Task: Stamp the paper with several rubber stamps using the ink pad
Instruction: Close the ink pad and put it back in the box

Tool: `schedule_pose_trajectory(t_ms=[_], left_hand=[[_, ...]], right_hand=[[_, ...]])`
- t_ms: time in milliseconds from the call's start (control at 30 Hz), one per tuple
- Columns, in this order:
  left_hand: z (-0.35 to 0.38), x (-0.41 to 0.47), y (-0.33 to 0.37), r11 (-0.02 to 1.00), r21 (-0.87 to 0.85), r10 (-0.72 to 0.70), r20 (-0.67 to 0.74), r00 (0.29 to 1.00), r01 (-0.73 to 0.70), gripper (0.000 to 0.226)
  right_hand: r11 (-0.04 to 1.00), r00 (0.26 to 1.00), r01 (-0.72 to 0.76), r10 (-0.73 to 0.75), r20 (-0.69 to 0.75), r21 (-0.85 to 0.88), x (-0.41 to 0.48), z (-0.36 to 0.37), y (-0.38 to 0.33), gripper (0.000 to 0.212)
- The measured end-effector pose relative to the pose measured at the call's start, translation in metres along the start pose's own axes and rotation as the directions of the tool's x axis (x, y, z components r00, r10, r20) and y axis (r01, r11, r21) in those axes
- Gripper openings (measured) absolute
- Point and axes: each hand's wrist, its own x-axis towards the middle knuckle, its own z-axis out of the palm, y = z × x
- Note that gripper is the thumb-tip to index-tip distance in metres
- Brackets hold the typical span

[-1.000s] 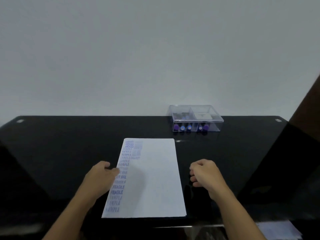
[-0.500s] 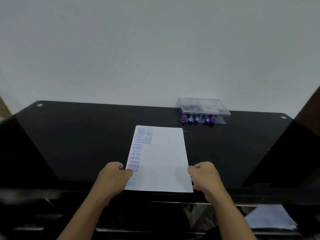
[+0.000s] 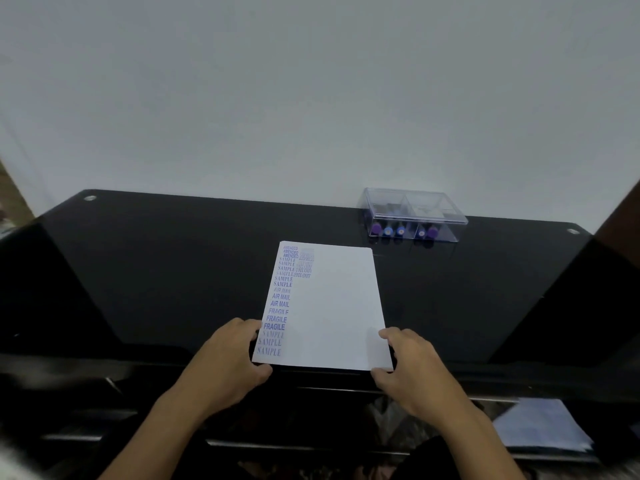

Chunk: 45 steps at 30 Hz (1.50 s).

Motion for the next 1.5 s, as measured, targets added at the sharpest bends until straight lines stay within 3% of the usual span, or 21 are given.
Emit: schedule_pose_trajectory(t_ms=[300,800,1500], left_hand=[[0.010,0.001,-0.009,0.998,-0.017,0.065,-0.103,0.993,-0.067,0.044],[0.020,0.027,-0.022,0.997,-0.004,0.071,-0.165,0.984,-0.072,0.047],[0.013,0.159,-0.014,0.996,0.075,0.060,-0.247,0.967,-0.043,0.044]], right_hand=[[0.994,0.992,0.061,-0.070,-0.106,-0.091,0.001,0.010,0.005,0.051],[0.987,0.991,0.089,-0.101,-0.090,-0.131,0.024,0.010,0.007,0.039],[0.979,0.997,0.052,-0.062,-0.046,-0.197,0.167,-0.015,0.006,0.028]])
